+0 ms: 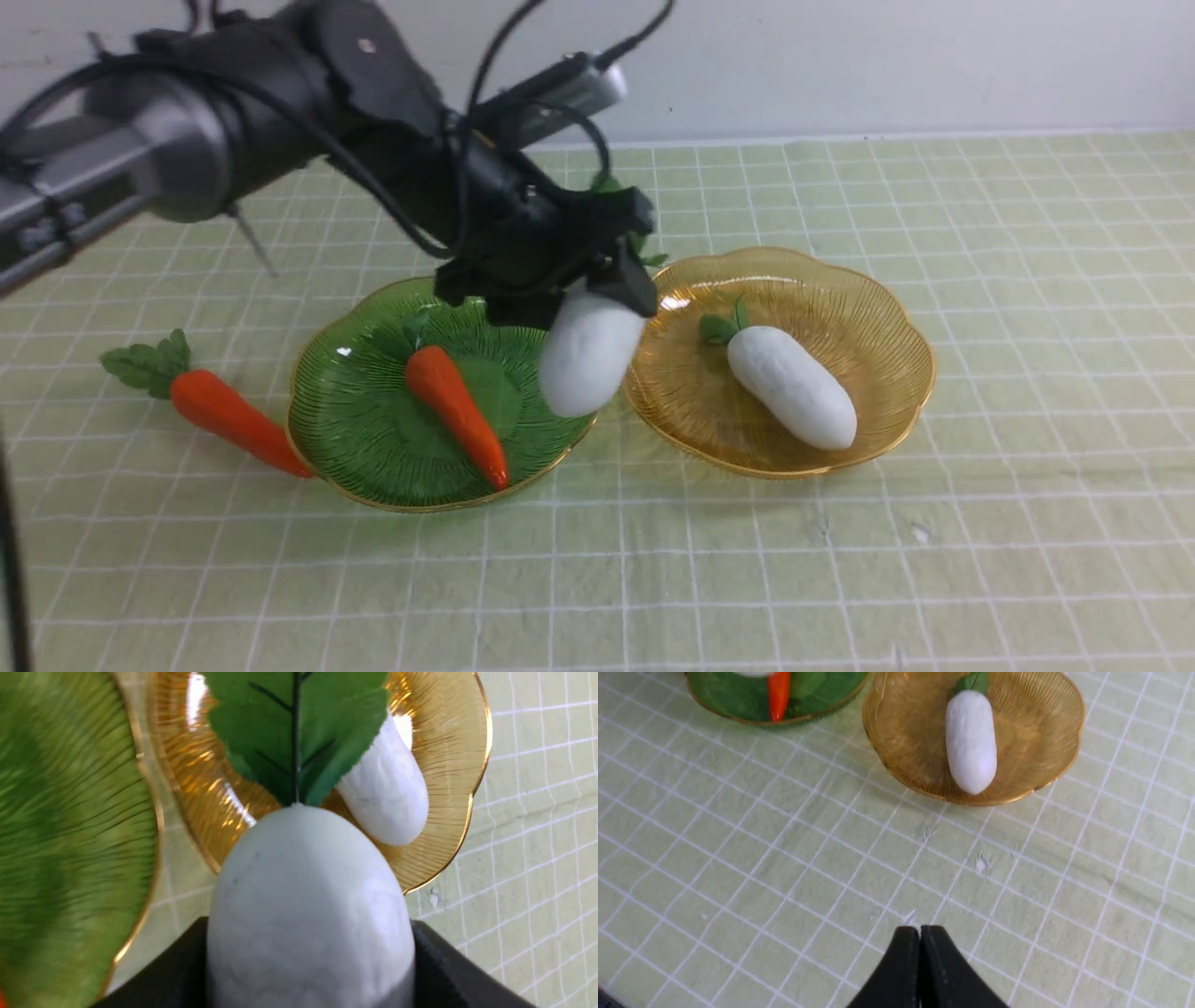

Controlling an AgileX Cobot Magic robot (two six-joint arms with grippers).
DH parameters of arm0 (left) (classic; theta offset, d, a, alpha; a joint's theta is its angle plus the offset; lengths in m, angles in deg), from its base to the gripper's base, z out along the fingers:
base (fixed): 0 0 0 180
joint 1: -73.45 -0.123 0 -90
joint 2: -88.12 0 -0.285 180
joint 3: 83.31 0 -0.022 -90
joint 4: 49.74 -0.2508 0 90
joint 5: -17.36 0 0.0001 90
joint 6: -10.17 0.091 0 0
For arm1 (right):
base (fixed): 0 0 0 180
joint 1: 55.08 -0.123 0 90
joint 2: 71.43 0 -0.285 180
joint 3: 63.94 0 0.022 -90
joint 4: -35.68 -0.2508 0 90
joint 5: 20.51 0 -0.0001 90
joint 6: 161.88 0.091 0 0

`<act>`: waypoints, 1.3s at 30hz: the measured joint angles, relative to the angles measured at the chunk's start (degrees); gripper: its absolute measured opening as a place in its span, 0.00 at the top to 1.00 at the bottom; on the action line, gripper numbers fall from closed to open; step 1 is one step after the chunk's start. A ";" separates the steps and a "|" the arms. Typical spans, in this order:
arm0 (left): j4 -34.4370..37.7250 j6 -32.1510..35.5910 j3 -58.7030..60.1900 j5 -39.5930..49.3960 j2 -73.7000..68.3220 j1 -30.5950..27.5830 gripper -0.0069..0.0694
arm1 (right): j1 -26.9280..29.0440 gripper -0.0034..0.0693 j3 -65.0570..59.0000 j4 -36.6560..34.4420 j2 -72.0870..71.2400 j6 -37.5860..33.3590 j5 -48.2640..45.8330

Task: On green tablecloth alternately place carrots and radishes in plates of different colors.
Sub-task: 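Pick up the white radish and place it on the plate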

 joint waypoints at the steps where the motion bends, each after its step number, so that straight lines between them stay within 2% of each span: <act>1: 0.00 -0.15 -2.14 0.00 -2.04 0.88 0.35 | 0.00 0.97 0.00 0.00 -0.80 0.17 -0.06; 6: -0.07 -0.31 -12.35 -1.14 -11.74 3.72 0.35 | 0.00 0.97 -0.52 0.06 -6.52 1.05 -0.26; 12: -0.07 -0.33 -17.10 -2.98 -16.28 4.54 0.35 | 0.00 0.97 -4.77 1.32 -8.37 1.10 -0.26; 17: 0.03 -0.33 -18.20 -4.87 -17.62 4.59 0.23 | 0.00 0.97 -10.55 2.75 -8.37 1.16 -0.26; 20: 0.10 -0.38 -18.20 -4.92 -17.62 4.59 0.12 | 0.00 0.97 -13.34 2.07 -8.37 1.16 -0.13; 25: 0.46 -0.38 -19.77 -3.49 -17.62 4.27 0.12 | 0.00 0.97 -13.78 1.80 -8.37 1.21 0.71; 29: 1.25 -0.38 -23.56 0.80 -17.57 2.26 0.19 | 0.00 0.97 -13.78 2.35 -8.37 1.21 0.84; 31: 1.37 -0.38 -26.98 4.53 -17.32 0.11 0.26 | 0.00 0.97 -13.78 3.33 -8.37 1.21 0.84; 34: 0.85 -0.38 -33.26 13.52 -15.97 -5.78 0.45 | 0.00 0.97 -13.78 4.59 -8.37 1.21 0.89; 36: -0.20 -0.38 -36.53 15.97 -14.55 -10.32 0.60 | 0.00 0.97 -13.78 5.12 -8.37 1.21 0.89; 37: -0.38 -0.38 -37.20 16.14 -14.24 -11.16 0.62 | 0.00 0.97 -13.78 5.12 -8.37 1.21 0.95; 38: -1.31 -0.38 -37.93 16.67 -12.84 -15.04 0.74 | 0.00 0.97 -13.78 5.18 -8.37 1.21 1.41; 39: -1.41 -0.38 -38.01 16.66 -12.43 -15.44 0.75 | 0.00 0.97 -13.78 5.18 -8.37 1.21 1.51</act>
